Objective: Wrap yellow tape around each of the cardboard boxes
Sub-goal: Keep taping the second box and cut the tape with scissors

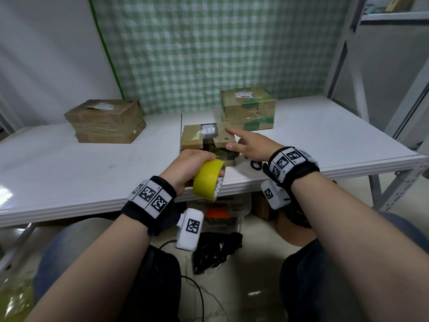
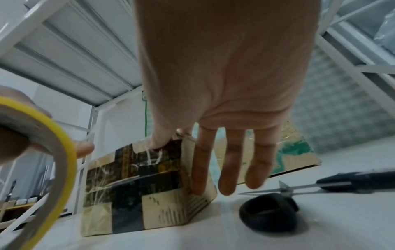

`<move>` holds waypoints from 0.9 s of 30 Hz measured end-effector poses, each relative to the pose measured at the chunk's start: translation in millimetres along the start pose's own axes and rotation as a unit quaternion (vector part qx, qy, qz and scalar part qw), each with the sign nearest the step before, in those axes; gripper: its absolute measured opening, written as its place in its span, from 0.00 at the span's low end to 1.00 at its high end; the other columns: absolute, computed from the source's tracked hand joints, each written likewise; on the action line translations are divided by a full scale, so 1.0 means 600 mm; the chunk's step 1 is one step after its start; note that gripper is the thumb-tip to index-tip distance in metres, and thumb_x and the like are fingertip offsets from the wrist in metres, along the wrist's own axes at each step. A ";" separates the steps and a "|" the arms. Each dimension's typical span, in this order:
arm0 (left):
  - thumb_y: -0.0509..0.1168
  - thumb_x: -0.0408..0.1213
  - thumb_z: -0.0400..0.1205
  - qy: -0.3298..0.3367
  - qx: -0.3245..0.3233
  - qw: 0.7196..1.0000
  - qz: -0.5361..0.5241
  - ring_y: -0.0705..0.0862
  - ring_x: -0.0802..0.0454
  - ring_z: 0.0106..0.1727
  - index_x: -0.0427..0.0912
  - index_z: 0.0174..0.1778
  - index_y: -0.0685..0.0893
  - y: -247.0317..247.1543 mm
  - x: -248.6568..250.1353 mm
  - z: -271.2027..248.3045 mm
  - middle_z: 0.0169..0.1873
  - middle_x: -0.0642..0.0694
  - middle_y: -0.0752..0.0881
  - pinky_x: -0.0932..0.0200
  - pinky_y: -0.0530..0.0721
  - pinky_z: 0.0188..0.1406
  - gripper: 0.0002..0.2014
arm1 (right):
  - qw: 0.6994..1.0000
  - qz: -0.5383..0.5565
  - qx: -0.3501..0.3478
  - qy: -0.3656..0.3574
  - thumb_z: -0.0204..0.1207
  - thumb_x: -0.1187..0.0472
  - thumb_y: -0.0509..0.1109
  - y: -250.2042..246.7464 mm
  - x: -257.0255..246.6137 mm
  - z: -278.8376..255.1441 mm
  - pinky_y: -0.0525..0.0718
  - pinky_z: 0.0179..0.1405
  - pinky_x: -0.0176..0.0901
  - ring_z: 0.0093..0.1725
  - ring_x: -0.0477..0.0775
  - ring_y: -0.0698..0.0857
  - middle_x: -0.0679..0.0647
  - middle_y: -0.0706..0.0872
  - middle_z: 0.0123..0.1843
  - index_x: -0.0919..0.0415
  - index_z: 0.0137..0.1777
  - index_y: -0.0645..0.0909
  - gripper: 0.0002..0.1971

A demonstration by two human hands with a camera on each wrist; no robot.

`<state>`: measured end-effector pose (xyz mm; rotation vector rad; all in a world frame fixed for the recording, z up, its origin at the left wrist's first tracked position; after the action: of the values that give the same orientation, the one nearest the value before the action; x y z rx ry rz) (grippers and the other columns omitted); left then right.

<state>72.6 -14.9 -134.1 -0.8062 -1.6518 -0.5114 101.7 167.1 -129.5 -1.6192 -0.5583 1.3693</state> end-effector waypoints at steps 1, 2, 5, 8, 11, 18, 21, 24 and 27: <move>0.65 0.36 0.88 0.001 -0.001 1.000 -0.002 0.90 0.51 0.28 0.35 0.66 0.82 0.000 0.000 0.000 0.30 0.42 0.91 0.62 0.84 0.23 0.13 | 1.000 0.004 0.013 0.001 0.85 0.44 0.68 -0.004 -0.002 0.002 0.76 0.56 0.44 0.60 0.55 0.84 0.59 0.85 0.68 0.45 0.88 0.61 0.34; 0.64 0.36 0.89 0.002 -0.003 1.000 -0.003 0.90 0.51 0.28 0.35 0.66 0.82 -0.001 0.000 0.001 0.30 0.42 0.91 0.61 0.85 0.24 0.13 | 1.000 0.003 0.023 0.002 0.83 0.46 0.72 -0.007 -0.005 0.002 0.76 0.57 0.44 0.60 0.55 0.84 0.58 0.86 0.67 0.46 0.87 0.64 0.35; 0.65 0.38 0.88 0.003 -0.008 1.000 -0.004 0.91 0.48 0.32 0.37 0.67 0.82 -0.001 -0.002 0.006 0.35 0.39 0.93 0.58 0.88 0.33 0.14 | 0.999 -0.002 0.050 0.007 0.75 0.52 0.82 -0.010 -0.008 0.005 0.76 0.57 0.43 0.62 0.55 0.83 0.54 0.86 0.61 0.47 0.84 0.69 0.39; 0.65 0.38 0.88 0.004 -0.011 1.000 -0.011 0.91 0.47 0.32 0.37 0.67 0.82 0.001 -0.003 0.008 0.36 0.38 0.93 0.58 0.88 0.32 0.13 | 0.998 0.005 0.060 0.005 0.71 0.57 0.85 -0.012 -0.010 0.001 0.77 0.54 0.44 0.58 0.54 0.85 0.49 0.85 0.52 0.48 0.83 0.70 0.42; 0.64 0.38 0.88 0.013 -0.010 1.000 -0.015 0.91 0.49 0.31 0.37 0.64 0.83 0.000 0.000 0.007 0.34 0.40 0.93 0.60 0.86 0.28 0.12 | 0.999 0.041 0.035 0.001 0.72 0.59 0.83 -0.007 -0.014 -0.005 0.82 0.47 0.43 0.45 0.48 0.88 0.49 0.91 0.49 0.49 0.85 0.67 0.43; 0.66 0.39 0.87 0.070 -0.004 0.996 -0.045 0.92 0.48 0.38 0.40 0.66 0.84 0.003 0.025 0.004 0.40 0.38 0.93 0.58 0.87 0.28 0.13 | 0.974 0.201 0.103 0.035 0.82 0.34 0.66 -0.058 -0.036 -0.036 0.72 0.23 0.36 0.27 0.48 0.78 0.42 0.87 0.34 0.58 0.53 0.91 0.26; 0.66 0.36 0.87 0.098 -0.009 0.994 -0.055 0.92 0.47 0.38 0.40 0.68 0.83 0.006 0.037 0.000 0.40 0.39 0.93 0.59 0.86 0.28 0.14 | 0.973 0.221 0.058 0.004 0.78 0.37 0.73 -0.045 -0.063 -0.043 0.68 0.20 0.37 0.29 0.49 0.76 0.49 0.84 0.36 0.53 0.43 0.92 0.20; 0.65 0.31 0.87 0.117 -0.028 0.989 -0.088 0.92 0.42 0.36 0.36 0.70 0.79 0.015 0.044 -0.005 0.40 0.34 0.91 0.54 0.88 0.29 0.15 | 0.970 0.235 0.064 -0.018 0.77 0.50 0.79 -0.047 -0.076 -0.044 0.65 0.21 0.38 0.26 0.49 0.71 0.53 0.81 0.30 0.51 0.37 0.91 0.09; 0.65 0.31 0.87 0.119 -0.047 0.988 -0.087 0.91 0.38 0.35 0.38 0.72 0.76 0.023 0.043 -0.005 0.41 0.32 0.91 0.50 0.89 0.34 0.16 | 0.967 0.230 0.109 -0.013 0.77 0.57 0.80 -0.061 -0.068 -0.039 0.65 0.19 0.33 0.19 0.41 0.67 0.41 0.77 0.20 0.58 0.40 0.92 0.07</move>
<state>82.5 -1.5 -109.4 -0.6439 -1.4920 -0.7826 120.1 143.6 -78.0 -1.6078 -0.0340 1.7239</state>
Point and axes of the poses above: each hand's wrist, its own z-axis towards the middle knuckle, its own y-axis out of the palm, x = y × z, the point moved 10 cm from there along z, towards the middle knuckle
